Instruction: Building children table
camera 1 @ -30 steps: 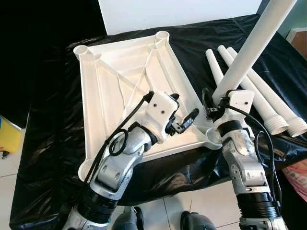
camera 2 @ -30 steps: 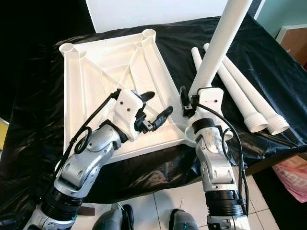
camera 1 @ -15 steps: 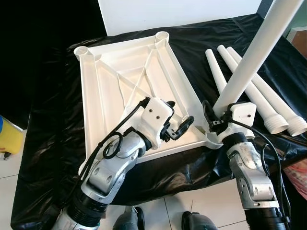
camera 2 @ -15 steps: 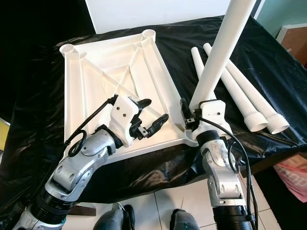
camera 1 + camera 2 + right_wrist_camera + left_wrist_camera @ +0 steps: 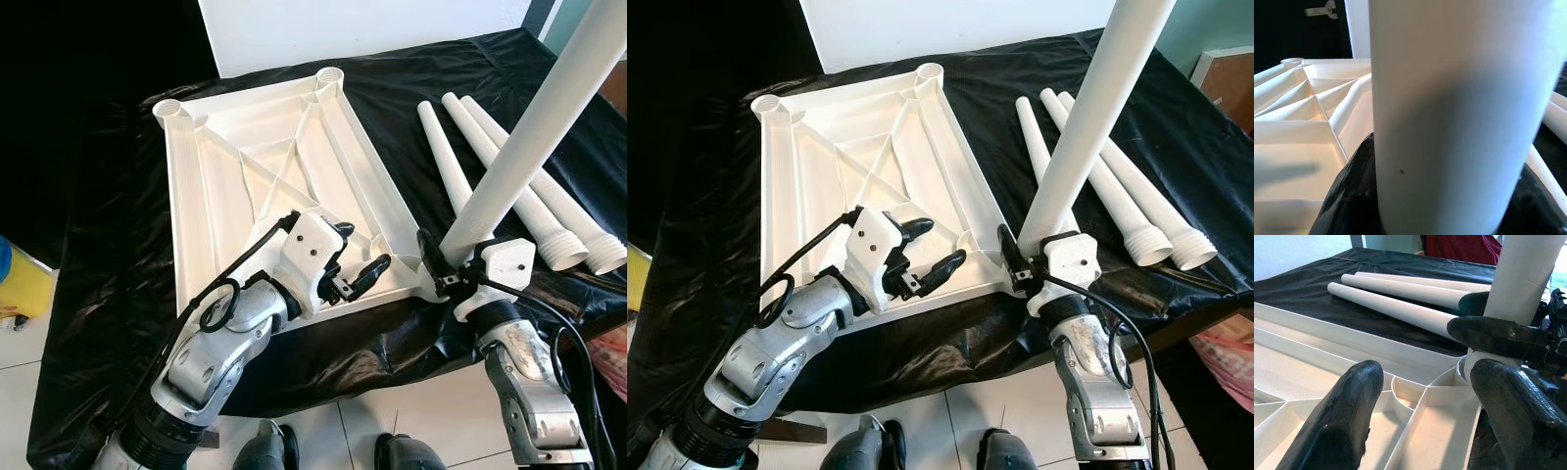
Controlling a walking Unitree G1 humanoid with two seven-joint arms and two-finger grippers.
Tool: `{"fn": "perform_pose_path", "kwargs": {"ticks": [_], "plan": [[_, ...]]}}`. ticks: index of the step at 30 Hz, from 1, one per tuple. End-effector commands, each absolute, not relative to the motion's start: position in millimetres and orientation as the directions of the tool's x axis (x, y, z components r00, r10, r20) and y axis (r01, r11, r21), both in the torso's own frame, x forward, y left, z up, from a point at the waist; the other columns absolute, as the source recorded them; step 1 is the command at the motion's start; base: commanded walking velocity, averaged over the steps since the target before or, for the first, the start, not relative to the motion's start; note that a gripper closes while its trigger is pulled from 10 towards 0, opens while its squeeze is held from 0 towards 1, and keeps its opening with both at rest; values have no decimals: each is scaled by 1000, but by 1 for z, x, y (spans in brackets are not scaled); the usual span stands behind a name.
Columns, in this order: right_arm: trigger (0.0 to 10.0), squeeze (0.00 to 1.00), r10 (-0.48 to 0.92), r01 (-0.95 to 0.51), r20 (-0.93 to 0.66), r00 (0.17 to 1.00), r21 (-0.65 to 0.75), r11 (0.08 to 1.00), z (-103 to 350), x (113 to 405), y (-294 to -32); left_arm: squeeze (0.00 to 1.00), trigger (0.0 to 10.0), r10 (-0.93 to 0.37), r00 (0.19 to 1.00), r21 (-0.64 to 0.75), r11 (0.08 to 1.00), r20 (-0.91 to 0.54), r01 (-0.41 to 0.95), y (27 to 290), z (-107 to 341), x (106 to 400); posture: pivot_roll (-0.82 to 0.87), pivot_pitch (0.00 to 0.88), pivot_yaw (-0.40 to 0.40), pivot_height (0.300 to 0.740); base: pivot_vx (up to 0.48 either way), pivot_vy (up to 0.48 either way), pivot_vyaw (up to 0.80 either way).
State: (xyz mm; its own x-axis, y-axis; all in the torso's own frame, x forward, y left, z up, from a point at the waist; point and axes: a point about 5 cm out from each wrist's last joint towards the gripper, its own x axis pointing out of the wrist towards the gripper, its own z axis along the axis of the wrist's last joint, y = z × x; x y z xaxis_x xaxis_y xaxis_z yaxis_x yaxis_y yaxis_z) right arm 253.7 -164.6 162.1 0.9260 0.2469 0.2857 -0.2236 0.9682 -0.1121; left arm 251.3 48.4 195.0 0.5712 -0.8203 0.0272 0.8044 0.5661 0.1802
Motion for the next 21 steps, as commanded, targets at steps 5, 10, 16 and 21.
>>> {"fn": "perform_pose_path", "kwargs": {"ticks": [5,10,16,21], "plan": [[10000,0,232,-226,210,950,-53,973,145,263,-166,0,10000,-943,333,195,324,-16,926,38,194,236,-62,155,72,740,0,0,0],[10000,0,232,-236,202,951,-5,972,142,264,-164,0,10000,-944,329,193,319,-19,928,37,194,234,-59,152,70,740,0,0,0],[10000,0,305,-284,195,932,-130,950,136,254,-162,0,10000,-943,332,192,322,-20,927,39,194,233,-57,154,73,740,0,0,0],[10000,0,369,-322,177,913,-245,915,129,248,-163,0,10000,-944,330,193,320,-21,927,39,195,234,-62,159,79,740,0,0,0]]}}
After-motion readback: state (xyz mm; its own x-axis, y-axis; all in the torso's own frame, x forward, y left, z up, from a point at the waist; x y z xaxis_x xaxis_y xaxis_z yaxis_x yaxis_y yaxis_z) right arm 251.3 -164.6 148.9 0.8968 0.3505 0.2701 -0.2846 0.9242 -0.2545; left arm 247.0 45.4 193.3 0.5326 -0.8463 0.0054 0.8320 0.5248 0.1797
